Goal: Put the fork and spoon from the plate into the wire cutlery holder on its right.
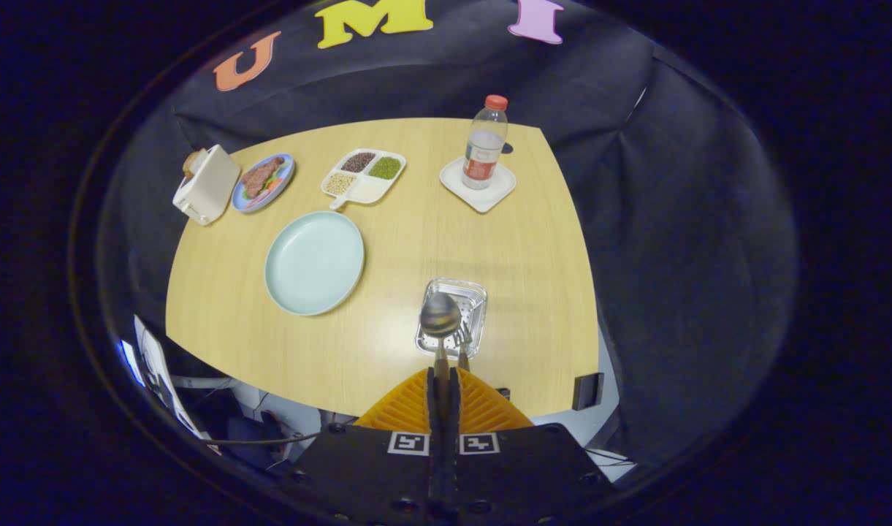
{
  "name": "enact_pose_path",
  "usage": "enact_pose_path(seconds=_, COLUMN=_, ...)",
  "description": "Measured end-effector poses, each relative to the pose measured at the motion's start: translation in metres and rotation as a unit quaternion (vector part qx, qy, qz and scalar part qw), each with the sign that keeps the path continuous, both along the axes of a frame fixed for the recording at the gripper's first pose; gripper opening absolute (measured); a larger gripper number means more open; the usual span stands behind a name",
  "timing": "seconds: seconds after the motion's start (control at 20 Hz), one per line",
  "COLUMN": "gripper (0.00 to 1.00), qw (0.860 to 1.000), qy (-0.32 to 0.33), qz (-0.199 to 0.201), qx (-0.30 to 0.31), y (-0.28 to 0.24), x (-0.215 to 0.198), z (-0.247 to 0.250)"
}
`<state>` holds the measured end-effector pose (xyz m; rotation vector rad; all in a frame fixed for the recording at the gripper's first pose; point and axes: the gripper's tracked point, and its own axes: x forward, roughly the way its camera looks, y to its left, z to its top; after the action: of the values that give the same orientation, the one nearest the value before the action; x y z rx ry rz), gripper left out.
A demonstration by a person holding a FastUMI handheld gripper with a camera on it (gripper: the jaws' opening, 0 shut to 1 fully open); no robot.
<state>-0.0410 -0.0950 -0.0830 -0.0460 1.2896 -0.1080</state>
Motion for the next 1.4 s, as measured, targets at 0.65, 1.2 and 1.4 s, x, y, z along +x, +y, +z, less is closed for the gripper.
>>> enact_pose_path(seconds=0.65, gripper=0.06, qw=0.999, qy=0.004, qz=-0.010, qx=-0.035, y=-0.009, x=0.016, z=-0.009)
enact_pose_path(seconds=1.2, gripper=0.97, qw=0.997, qy=-0.073, qz=0.001, qx=-0.016, y=0.015, x=0.035, z=0.013)
enact_pose_path(seconds=1.4, gripper=0.97, qw=0.990, qy=-0.140, qz=-0.003, qx=-0.014, y=0.026, x=0.053, z=0.024)
